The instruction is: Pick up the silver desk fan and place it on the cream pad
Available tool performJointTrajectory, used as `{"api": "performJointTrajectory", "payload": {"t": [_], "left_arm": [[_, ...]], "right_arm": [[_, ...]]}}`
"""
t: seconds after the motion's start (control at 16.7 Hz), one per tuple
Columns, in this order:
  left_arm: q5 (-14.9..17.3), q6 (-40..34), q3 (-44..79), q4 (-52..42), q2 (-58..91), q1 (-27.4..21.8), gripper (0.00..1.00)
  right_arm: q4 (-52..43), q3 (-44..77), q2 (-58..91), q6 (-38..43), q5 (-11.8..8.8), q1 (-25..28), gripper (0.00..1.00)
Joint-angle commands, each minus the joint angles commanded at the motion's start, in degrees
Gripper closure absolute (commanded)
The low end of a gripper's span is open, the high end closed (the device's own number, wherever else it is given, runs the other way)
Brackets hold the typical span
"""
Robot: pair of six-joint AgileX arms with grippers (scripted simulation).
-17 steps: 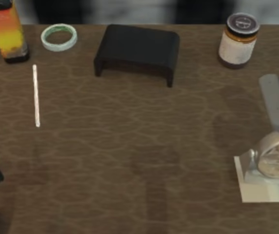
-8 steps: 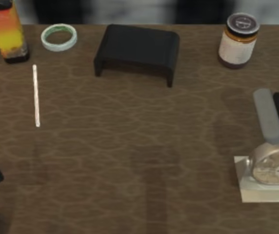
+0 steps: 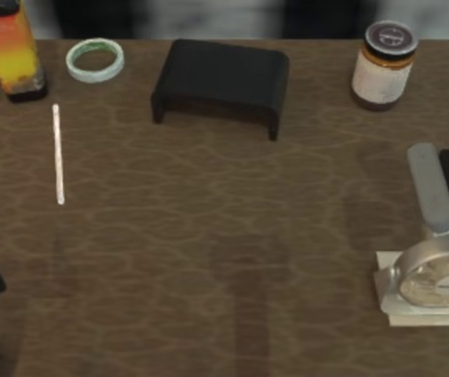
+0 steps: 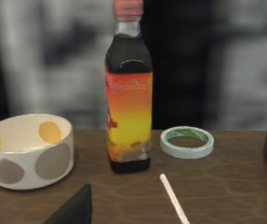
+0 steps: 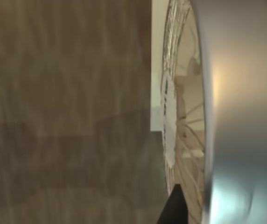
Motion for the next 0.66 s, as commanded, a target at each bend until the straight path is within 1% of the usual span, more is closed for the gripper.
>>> {"api": "performJointTrajectory", "payload": {"t": [0.3,0.36,0.66], "left_arm": [[0.0,0.0,0.0,0.0,0.0,0.0,0.00],[0.0,0.0,0.0,0.0,0.0,0.0,0.00],[0.0,0.0,0.0,0.0,0.0,0.0,0.00]], "right_arm": [[0.0,0.0,0.0,0.0,0.0,0.0,0.02],[0.0,0.0,0.0,0.0,0.0,0.0,0.00],[0.0,0.0,0.0,0.0,0.0,0.0,0.00]]}}
